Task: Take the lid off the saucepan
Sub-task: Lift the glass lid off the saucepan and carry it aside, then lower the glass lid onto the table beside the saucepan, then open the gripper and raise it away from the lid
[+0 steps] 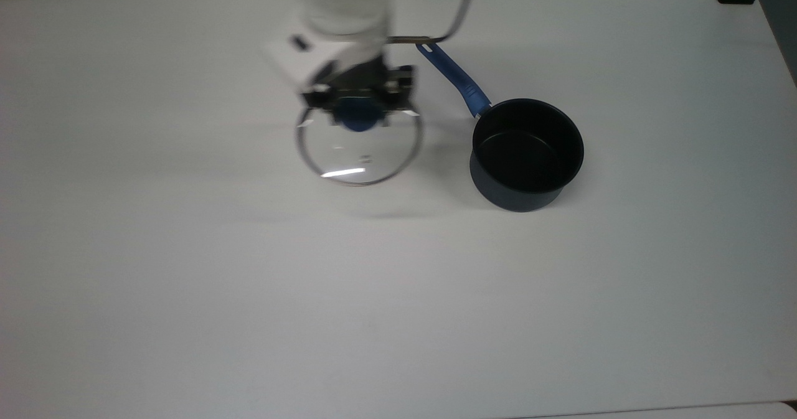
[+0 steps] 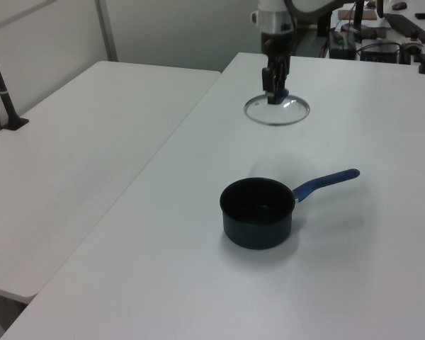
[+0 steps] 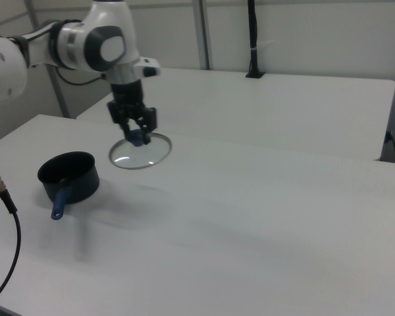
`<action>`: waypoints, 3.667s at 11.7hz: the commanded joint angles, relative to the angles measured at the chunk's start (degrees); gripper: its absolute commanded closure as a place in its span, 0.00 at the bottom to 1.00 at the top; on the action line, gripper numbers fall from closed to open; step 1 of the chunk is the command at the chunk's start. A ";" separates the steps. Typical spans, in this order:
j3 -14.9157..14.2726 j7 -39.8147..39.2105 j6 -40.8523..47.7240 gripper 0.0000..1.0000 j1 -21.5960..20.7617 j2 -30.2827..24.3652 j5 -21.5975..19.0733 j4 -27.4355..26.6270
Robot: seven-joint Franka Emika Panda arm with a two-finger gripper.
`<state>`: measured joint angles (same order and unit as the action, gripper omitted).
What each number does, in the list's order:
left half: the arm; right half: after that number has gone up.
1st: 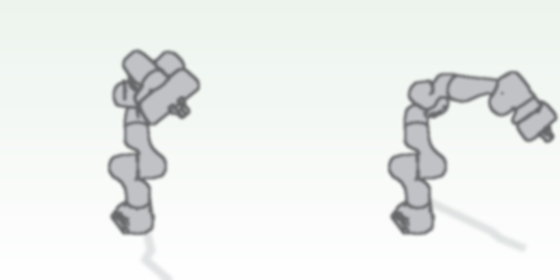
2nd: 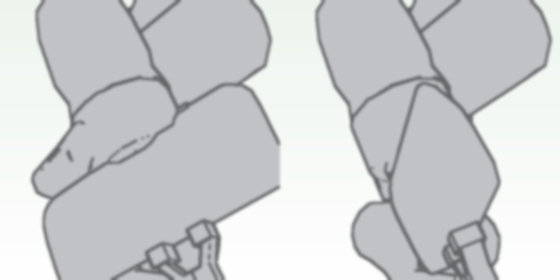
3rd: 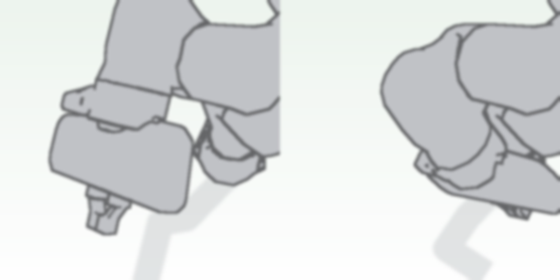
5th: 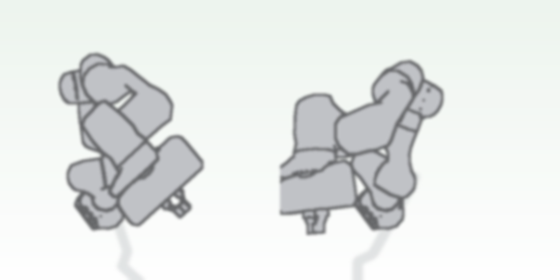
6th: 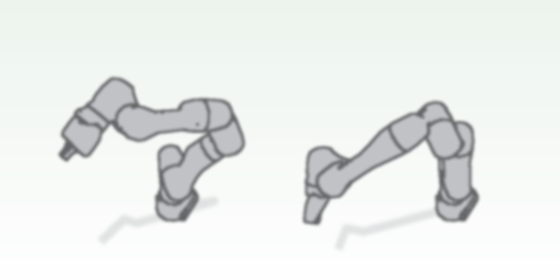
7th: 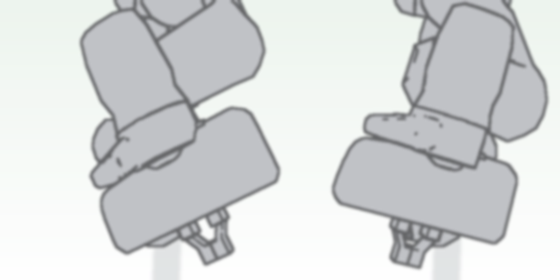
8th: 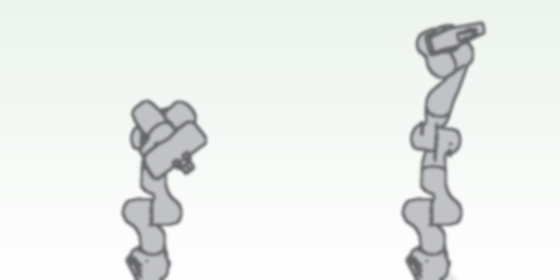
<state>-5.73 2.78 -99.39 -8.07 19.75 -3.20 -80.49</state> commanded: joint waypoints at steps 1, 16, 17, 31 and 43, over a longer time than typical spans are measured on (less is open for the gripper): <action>0.20 -5.06 0.69 0.44 6.03 -1.03 0.30 -0.64; 0.20 -9.55 -15.03 0.44 10.36 7.76 3.11 -8.72; 0.20 -9.55 -16.35 0.44 10.27 7.85 3.55 -9.77; 0.20 -8.67 -17.42 0.01 10.27 8.82 3.99 -11.27; 0.64 -3.33 8.41 0.00 5.45 -8.66 6.62 -5.82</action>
<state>-4.76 -4.24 -93.46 0.21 14.16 0.65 -84.70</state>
